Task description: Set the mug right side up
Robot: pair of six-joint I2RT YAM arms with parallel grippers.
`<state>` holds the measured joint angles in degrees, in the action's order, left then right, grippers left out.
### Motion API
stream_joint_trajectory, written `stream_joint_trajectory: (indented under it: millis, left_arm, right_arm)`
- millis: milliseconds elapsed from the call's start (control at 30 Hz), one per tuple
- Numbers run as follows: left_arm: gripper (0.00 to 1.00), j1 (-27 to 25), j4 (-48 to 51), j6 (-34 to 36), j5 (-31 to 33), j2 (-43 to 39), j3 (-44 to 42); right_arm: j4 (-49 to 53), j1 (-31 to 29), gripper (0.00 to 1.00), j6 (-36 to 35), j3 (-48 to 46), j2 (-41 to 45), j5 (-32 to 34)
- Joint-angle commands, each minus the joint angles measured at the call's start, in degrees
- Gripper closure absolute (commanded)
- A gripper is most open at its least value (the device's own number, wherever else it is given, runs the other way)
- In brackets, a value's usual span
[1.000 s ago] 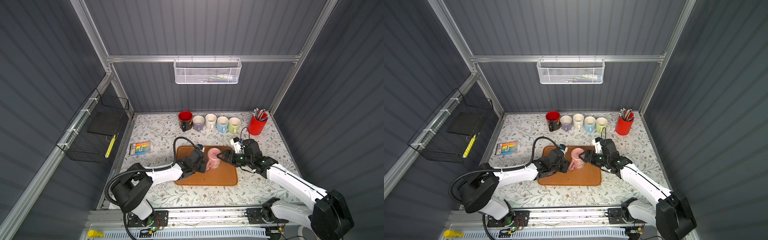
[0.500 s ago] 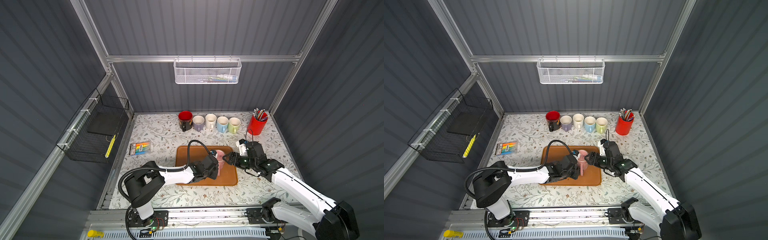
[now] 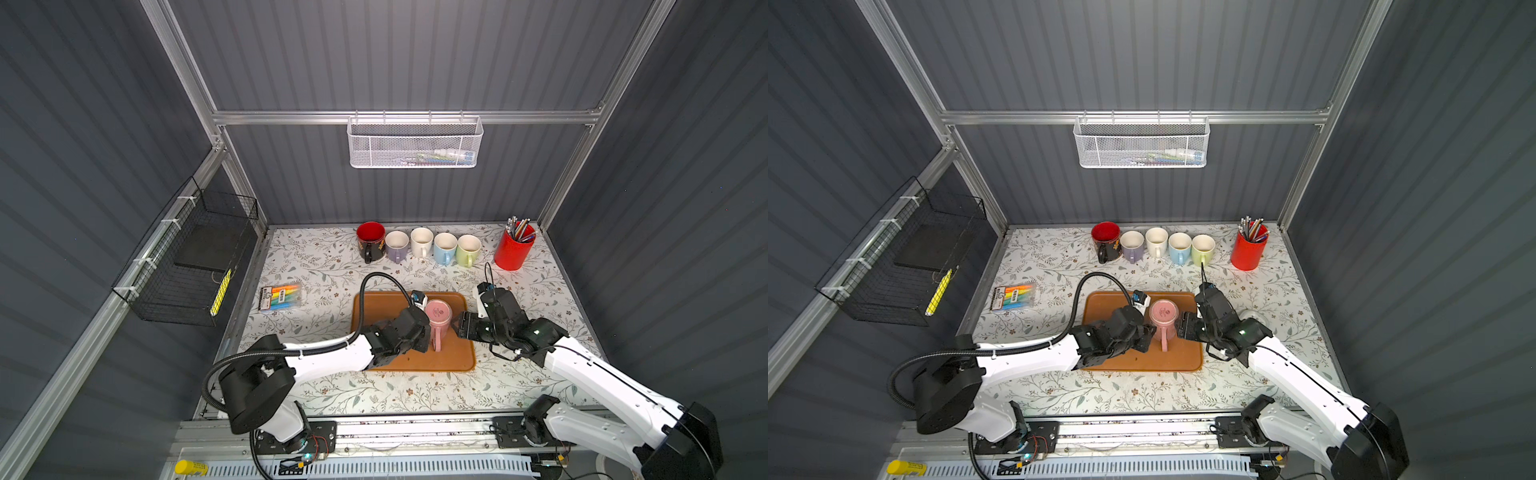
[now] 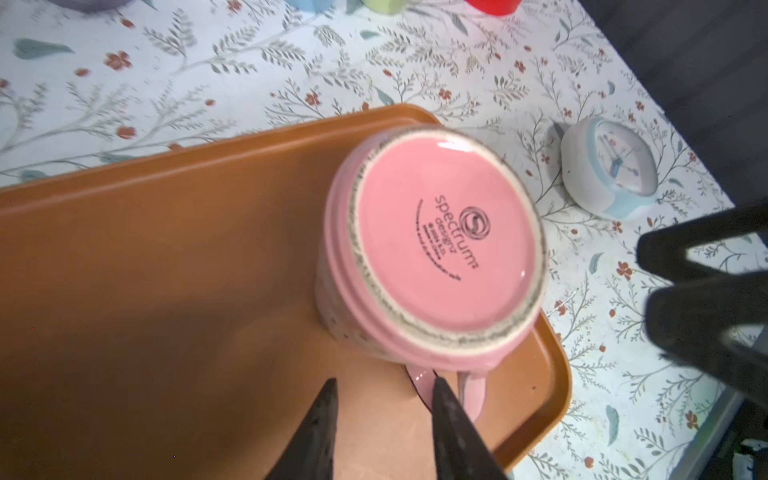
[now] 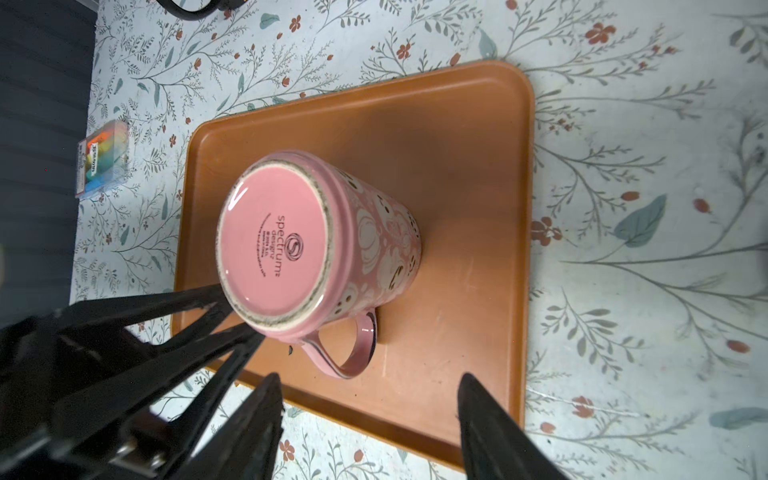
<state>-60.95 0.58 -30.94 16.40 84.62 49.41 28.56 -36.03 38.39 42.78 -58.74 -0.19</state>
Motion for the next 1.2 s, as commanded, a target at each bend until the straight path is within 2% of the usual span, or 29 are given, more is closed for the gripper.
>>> stream_joint_trajectory:
  millis: [0, 200, 367, 733, 1167]
  left_arm:
    - [0.53, 0.0, 3.1, -0.4, 6.0, -4.5, -2.8]
    - [0.35, 0.0, 5.2, -0.7, 10.6, -11.6, -6.3]
    - [0.26, 0.0, 6.1, -0.9, 12.4, -15.5, -8.6]
    - [0.21, 0.0, 6.8, -1.3, 14.1, -20.6, -12.0]
    - [0.19, 0.0, 8.0, -0.8, 15.9, -23.1, -13.6]
  right_arm:
    - [3.2, -3.3, 0.35, 0.8, 2.2, -1.1, 7.0]
    - [4.2, -9.4, 0.36, 3.6, 4.3, -4.9, 12.0]
    - [4.1, -12.5, 0.36, 5.7, 6.0, -9.4, 13.9]
    - [2.7, -15.6, 0.36, 8.3, 8.7, -16.4, 15.7]
    - [1.8, -16.0, 0.45, 7.6, 11.3, -24.8, 18.7]
